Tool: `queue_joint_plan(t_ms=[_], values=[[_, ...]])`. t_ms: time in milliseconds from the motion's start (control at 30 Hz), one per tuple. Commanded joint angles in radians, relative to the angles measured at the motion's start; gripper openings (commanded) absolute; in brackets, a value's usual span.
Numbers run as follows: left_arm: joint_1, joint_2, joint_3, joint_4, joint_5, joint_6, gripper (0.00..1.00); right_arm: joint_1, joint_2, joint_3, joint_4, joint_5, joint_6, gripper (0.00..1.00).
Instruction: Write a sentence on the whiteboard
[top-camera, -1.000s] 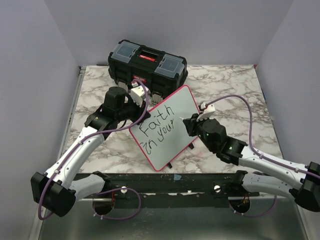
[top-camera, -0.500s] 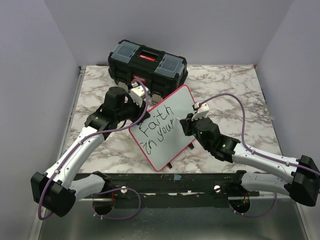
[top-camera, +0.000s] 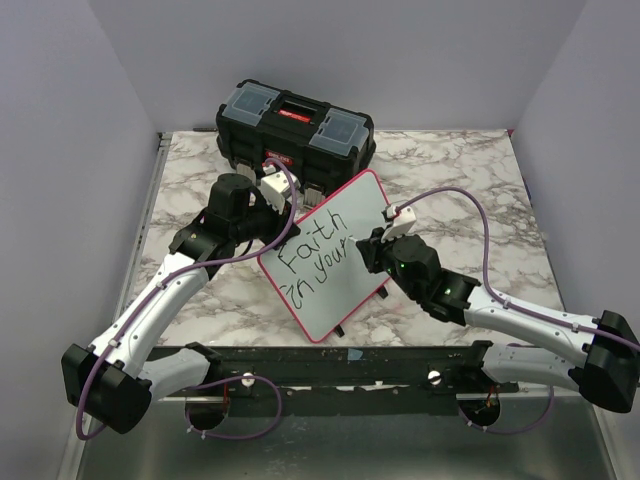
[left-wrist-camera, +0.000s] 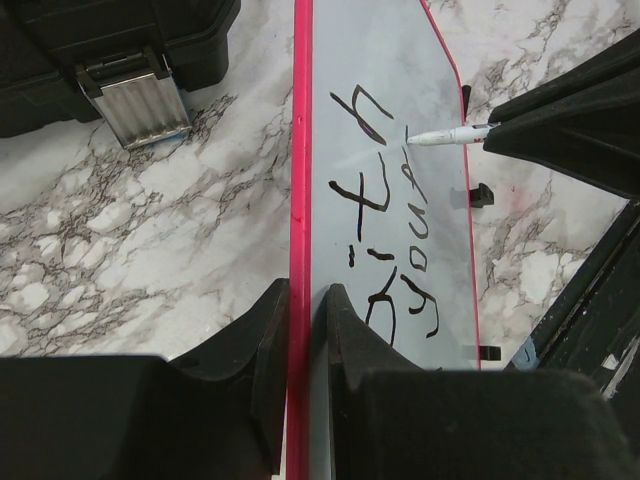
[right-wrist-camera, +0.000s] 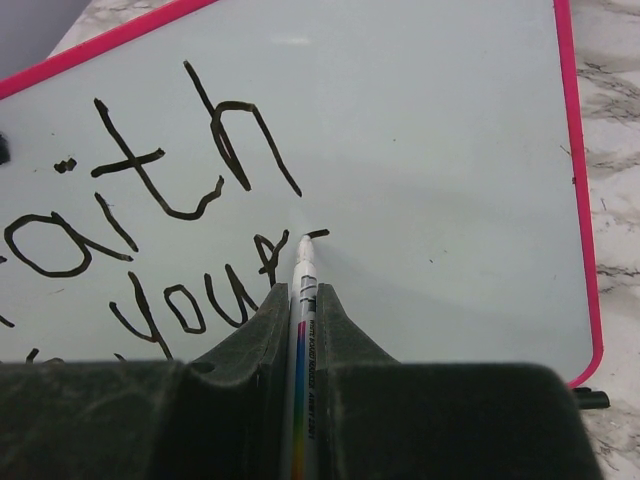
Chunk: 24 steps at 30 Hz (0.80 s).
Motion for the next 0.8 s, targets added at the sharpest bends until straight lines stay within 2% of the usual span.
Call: queue_joint_plan(t_ms=[0,600,767], values=[[-0.008,-0.009,0.006,0.007,-0.025,0.052,0.0,-0.004,0.009,-0.014,-0.033,0.002,0.023,0.01],[-0.008,-0.009,0.006,0.007,-0.025,0.052,0.0,-0.005,-0.002,-0.026,-0.1,0.114,0.045,0.01],[-0.008,-0.01,0.007,0.007,-0.025,0.052,0.0,-0.004,-0.003,-0.026,-0.113,0.099,0.045,0.01]])
